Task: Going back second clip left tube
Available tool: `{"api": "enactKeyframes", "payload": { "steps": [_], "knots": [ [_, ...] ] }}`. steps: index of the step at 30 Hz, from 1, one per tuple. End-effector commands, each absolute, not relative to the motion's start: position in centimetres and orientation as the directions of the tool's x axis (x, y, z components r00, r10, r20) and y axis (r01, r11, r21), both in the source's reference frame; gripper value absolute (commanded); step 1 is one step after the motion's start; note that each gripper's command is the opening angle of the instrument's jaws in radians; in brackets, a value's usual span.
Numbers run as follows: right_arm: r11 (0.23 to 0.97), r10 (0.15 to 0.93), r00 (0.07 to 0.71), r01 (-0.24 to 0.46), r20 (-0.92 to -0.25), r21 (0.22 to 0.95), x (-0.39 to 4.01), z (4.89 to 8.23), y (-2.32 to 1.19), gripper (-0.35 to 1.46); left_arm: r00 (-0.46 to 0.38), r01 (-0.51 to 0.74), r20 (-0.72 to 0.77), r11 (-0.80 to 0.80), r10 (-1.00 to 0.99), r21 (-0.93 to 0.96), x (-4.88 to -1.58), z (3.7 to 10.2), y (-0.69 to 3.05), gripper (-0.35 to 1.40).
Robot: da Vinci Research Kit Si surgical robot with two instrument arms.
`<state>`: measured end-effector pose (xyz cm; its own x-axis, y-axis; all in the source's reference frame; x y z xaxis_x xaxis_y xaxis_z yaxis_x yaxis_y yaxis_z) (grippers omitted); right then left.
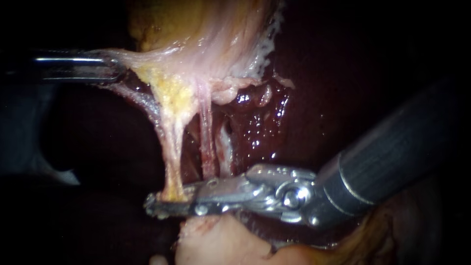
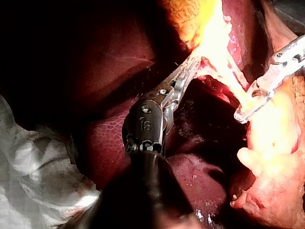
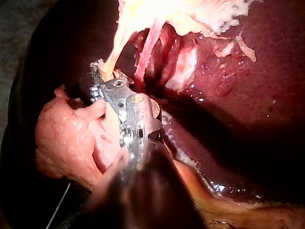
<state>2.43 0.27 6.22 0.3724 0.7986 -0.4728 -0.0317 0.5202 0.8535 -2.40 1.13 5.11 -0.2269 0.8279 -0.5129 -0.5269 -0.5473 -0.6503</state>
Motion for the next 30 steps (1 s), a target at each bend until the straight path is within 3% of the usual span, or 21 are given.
{"api": "enactKeyframes", "payload": {
  "steps": [1,5,7,10,20,30],
  "knots": [
    [0.52,0.799,0.372,-0.032,-0.473,0.853,2.43,6.23,0.26,-0.35,-0.227,-0.527,-0.513,-0.547,0.828,-0.65,-2.4,5.11,1.13,-0.35],
    [0.515,0.801,0.37,-0.024,-0.471,0.857,2.44,6.23,0.26,-0.29,-0.227,-0.527,-0.513,-0.547,0.828,-0.65,-2.4,5.11,1.13,-0.35],
    [0.513,0.808,0.343,-0.011,-0.479,0.858,2.45,6.23,0.25,0.12,-0.227,-0.527,-0.513,-0.547,0.828,-0.65,-2.41,5.11,1.12,-0.35],
    [0.517,0.809,0.329,-0.005,-0.487,0.856,2.5,6.25,0.27,0.39,-0.227,-0.527,-0.513,-0.547,0.828,-0.65,-2.41,5.11,1.12,-0.35],
    [0.714,0.677,0.304,-0.049,-0.671,0.698,2.49,6.43,0.4,0.49,-0.227,-0.528,-0.513,-0.547,0.828,-0.65,-2.41,5.11,1.12,-0.35],
    [0.834,0.526,0.32,-0.017,-0.788,0.551,2.17,6.43,0.48,0.5,-0.227,-0.528,-0.513,-0.547,0.828,-0.649,-2.41,5.12,1.11,-0.35]
  ]
}}
